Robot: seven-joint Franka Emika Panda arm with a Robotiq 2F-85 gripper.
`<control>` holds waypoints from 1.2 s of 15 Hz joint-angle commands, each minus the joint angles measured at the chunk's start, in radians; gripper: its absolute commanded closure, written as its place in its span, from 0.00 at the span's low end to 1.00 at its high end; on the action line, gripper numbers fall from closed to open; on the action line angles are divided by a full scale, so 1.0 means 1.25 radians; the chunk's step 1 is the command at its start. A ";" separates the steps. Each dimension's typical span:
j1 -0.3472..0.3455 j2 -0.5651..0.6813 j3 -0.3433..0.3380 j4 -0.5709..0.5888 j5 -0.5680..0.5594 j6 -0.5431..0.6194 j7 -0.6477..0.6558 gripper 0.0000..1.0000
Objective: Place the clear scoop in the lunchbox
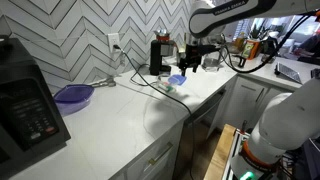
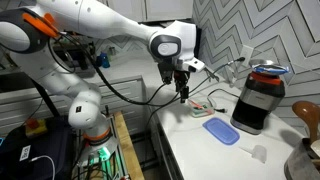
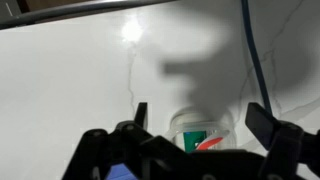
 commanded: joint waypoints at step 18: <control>-0.133 0.251 -0.160 0.201 0.082 0.056 0.163 0.00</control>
